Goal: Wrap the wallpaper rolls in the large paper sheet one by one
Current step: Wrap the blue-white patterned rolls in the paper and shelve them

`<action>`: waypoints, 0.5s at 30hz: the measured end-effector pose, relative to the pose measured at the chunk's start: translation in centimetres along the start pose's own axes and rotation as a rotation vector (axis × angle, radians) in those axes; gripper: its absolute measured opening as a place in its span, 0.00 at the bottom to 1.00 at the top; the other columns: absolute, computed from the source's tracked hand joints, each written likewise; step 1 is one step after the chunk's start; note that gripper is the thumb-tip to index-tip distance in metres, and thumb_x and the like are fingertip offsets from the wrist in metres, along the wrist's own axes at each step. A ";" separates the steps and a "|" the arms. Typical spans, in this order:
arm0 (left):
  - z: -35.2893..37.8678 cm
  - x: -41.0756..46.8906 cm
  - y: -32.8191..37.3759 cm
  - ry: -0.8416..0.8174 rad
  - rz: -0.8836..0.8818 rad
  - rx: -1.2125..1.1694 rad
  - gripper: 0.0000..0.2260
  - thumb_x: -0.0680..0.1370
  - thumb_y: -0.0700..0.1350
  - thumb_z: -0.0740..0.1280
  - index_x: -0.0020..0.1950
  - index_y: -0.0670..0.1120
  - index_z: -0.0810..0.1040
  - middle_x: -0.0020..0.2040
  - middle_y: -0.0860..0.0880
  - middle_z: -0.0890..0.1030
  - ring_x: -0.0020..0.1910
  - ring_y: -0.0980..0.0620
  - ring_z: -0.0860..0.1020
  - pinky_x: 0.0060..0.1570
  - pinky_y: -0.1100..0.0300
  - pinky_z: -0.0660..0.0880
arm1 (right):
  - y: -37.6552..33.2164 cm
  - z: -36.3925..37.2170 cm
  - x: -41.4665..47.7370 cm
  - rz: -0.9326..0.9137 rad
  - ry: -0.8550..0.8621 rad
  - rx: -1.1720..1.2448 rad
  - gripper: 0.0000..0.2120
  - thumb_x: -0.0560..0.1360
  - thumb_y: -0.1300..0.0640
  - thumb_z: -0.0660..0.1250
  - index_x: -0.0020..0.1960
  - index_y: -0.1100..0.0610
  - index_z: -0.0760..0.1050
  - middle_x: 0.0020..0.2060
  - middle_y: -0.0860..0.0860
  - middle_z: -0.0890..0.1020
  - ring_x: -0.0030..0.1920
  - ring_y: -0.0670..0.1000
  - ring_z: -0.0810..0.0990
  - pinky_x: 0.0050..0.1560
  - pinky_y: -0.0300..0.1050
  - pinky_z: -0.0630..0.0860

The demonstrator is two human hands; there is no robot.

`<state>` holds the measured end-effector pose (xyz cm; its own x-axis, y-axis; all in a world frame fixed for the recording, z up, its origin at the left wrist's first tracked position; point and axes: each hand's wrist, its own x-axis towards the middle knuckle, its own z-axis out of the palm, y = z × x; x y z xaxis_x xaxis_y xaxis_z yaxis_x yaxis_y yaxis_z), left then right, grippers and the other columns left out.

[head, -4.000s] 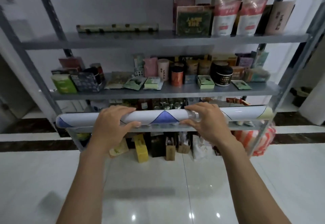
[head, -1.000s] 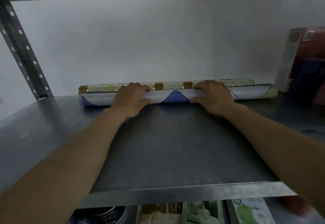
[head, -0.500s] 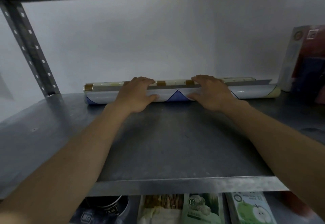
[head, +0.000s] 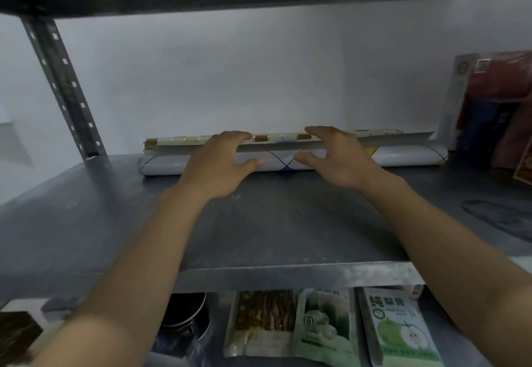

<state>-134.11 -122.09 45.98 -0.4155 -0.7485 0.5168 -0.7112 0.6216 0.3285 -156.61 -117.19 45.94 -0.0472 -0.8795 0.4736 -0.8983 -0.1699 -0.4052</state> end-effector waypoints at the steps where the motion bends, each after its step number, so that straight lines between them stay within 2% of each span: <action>1: -0.1 -0.5 0.3 0.001 0.001 -0.009 0.26 0.77 0.59 0.65 0.73 0.52 0.67 0.72 0.53 0.68 0.70 0.52 0.66 0.68 0.53 0.65 | -0.2 -0.1 -0.4 0.001 0.007 0.007 0.31 0.76 0.42 0.65 0.74 0.54 0.63 0.72 0.50 0.67 0.72 0.52 0.64 0.70 0.45 0.62; 5: -0.5 -2.7 1.5 0.055 0.001 -0.054 0.25 0.77 0.59 0.64 0.72 0.52 0.67 0.71 0.53 0.69 0.69 0.53 0.67 0.66 0.57 0.64 | -1.2 -0.7 -3.0 0.036 0.067 0.099 0.30 0.76 0.43 0.65 0.74 0.52 0.64 0.72 0.49 0.67 0.72 0.50 0.64 0.65 0.37 0.59; 8: -1.1 -4.8 2.5 0.115 -0.004 -0.130 0.24 0.77 0.59 0.64 0.72 0.54 0.69 0.71 0.55 0.70 0.69 0.55 0.67 0.68 0.55 0.64 | -2.0 -1.0 -5.9 0.074 0.137 0.218 0.29 0.75 0.43 0.66 0.73 0.51 0.65 0.71 0.48 0.69 0.71 0.47 0.65 0.63 0.34 0.59; 12: -1.8 -8.3 3.9 0.199 -0.024 -0.296 0.22 0.77 0.57 0.66 0.70 0.55 0.70 0.68 0.59 0.71 0.63 0.67 0.65 0.63 0.66 0.62 | -3.0 -0.8 -10.3 0.111 0.187 0.348 0.29 0.74 0.41 0.66 0.73 0.49 0.66 0.70 0.44 0.70 0.70 0.44 0.66 0.68 0.39 0.63; 15: -2.2 -10.9 4.4 0.221 -0.050 -0.358 0.23 0.77 0.57 0.65 0.71 0.55 0.69 0.66 0.63 0.70 0.62 0.70 0.64 0.60 0.74 0.60 | -3.8 -0.5 -13.3 0.125 0.261 0.404 0.29 0.73 0.40 0.67 0.72 0.47 0.67 0.69 0.41 0.71 0.69 0.42 0.67 0.71 0.45 0.65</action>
<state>-131.46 -110.73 43.50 -0.2259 -0.7362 0.6380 -0.4688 0.6562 0.5912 -152.74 -104.60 41.57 -0.2977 -0.7725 0.5608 -0.6398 -0.2745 -0.7178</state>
